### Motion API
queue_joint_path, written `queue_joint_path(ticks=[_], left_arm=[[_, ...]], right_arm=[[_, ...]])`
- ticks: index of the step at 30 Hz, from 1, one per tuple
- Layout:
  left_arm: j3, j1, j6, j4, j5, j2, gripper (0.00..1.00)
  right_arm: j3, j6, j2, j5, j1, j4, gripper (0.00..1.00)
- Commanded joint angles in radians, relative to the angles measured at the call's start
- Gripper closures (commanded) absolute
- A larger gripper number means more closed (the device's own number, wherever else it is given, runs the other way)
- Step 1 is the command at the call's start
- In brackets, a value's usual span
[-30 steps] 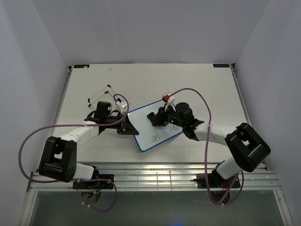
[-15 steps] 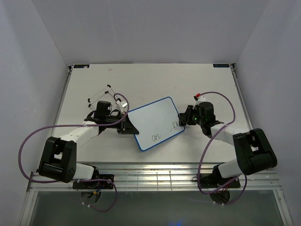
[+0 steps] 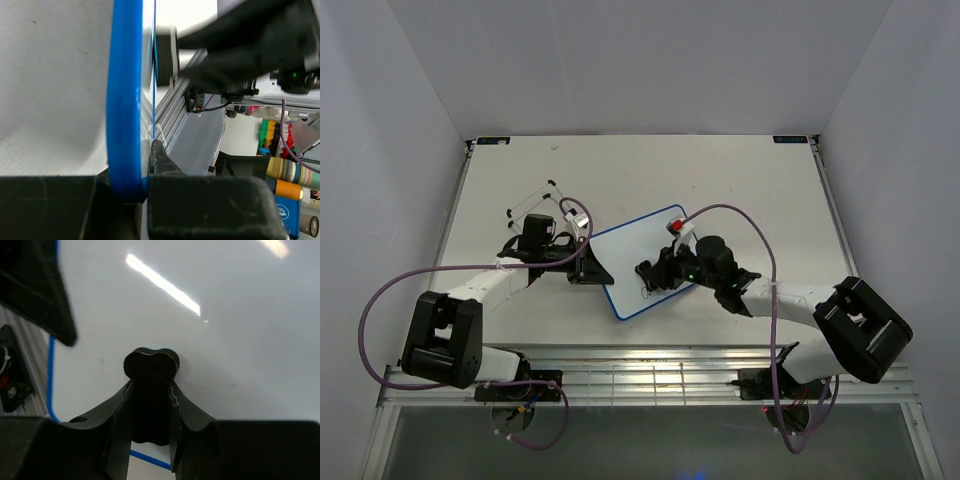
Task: Erase the whiteboard
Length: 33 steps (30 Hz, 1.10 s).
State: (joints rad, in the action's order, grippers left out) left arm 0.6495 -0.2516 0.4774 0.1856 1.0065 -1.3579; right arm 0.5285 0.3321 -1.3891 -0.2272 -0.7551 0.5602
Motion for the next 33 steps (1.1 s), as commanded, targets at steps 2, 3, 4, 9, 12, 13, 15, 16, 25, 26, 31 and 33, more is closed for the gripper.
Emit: queue_joint_path(ticks=[2,3,4,9,12,13,15,16,25,26,31,33], left_arm=[[0.009,-0.009,-0.023,-0.072,0.040,0.034,1.00],[0.009,-0.009,-0.022,-0.074,0.043,0.034,1.00],[0.009,-0.009,-0.020,-0.077,0.043,0.033,1.00],[0.006,-0.009,-0.014,-0.086,0.052,0.033,1.00],[0.003,-0.009,-0.010,-0.094,0.060,0.034,1.00],[0.001,-0.008,-0.008,-0.097,0.061,0.036,1.00],[-0.001,-0.009,-0.008,-0.097,0.063,0.034,1.00],[-0.004,-0.008,-0.008,-0.097,0.064,0.034,1.00],[-0.008,-0.009,-0.014,-0.098,0.078,0.031,1.00],[-0.010,-0.011,-0.014,-0.098,0.080,0.031,1.00],[-0.016,-0.009,-0.013,-0.104,0.096,0.028,1.00],[-0.016,-0.009,-0.011,-0.106,0.099,0.026,1.00]], right_arm=[[0.008,0.002,-0.016,0.003,-0.189,0.130,0.92],[0.007,0.004,-0.018,0.014,-0.205,0.138,0.92],[0.008,0.005,-0.018,0.040,-0.217,0.145,0.92],[0.045,-0.007,-0.018,0.175,-0.305,0.092,0.92],[0.093,-0.018,-0.031,0.333,-0.323,0.027,0.92],[0.105,-0.021,-0.037,0.409,-0.323,0.014,0.92],[0.128,-0.022,-0.045,0.488,-0.323,-0.022,0.92],[0.134,-0.037,-0.054,0.537,-0.322,-0.031,0.92],[0.041,-0.045,-0.042,0.566,-0.271,0.001,0.92],[0.048,-0.066,-0.048,0.568,-0.267,0.003,0.92],[0.132,-0.111,-0.096,0.496,-0.242,0.043,0.92],[0.171,-0.128,-0.109,0.456,-0.242,0.052,0.92]])
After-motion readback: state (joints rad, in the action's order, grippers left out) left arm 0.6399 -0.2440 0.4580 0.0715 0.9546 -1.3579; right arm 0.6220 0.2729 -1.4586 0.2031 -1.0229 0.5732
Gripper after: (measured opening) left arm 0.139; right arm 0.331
